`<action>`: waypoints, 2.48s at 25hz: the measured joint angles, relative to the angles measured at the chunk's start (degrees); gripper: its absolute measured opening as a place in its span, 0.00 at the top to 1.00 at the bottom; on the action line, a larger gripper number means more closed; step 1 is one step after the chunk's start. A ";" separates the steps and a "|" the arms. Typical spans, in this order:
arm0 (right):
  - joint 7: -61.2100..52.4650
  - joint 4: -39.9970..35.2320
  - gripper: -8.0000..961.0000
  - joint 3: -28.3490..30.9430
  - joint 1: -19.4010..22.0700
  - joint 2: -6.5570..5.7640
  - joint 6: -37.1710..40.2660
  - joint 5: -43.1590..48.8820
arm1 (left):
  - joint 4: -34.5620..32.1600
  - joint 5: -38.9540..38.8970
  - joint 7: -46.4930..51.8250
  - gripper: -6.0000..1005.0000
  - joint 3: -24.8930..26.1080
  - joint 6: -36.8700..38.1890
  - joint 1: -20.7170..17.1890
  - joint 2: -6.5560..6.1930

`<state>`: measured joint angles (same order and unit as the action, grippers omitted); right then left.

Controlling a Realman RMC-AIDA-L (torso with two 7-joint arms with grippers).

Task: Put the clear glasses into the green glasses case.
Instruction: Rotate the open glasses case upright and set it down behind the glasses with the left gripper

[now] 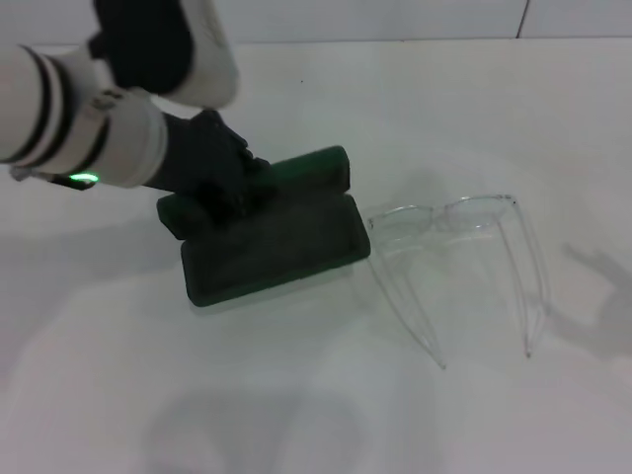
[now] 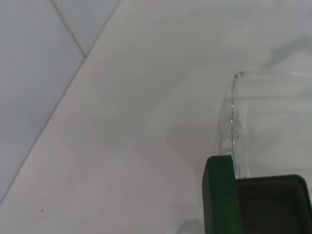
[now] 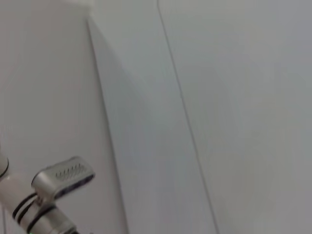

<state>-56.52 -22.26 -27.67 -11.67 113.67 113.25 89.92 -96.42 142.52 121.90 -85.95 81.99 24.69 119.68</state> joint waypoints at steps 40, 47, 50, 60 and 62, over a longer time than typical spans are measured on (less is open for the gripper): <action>2.03 1.42 0.08 5.01 4.57 -0.09 2.97 0.44 | 16.39 -0.95 -7.40 0.76 -14.69 -18.79 7.62 0.23; 2.03 1.44 0.08 4.84 4.63 -0.12 2.56 0.44 | 17.70 -1.63 -7.19 0.75 -15.20 -19.01 8.63 0.29; 2.03 1.44 0.08 4.80 4.52 -0.12 2.52 0.44 | 18.54 -1.61 -7.08 0.75 -15.65 -18.90 9.06 0.29; 2.03 1.44 0.09 4.82 4.71 -0.12 2.40 0.49 | 18.32 -1.42 -7.13 0.75 -16.66 -19.22 8.95 0.29; 2.03 1.43 0.09 4.82 4.76 -0.12 2.40 0.50 | 18.29 -1.33 -7.21 0.74 -16.96 -19.23 8.94 0.29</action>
<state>-54.49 -20.83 -22.85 -6.91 113.55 115.65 90.42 -78.13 141.20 114.69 -102.91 62.76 33.63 119.97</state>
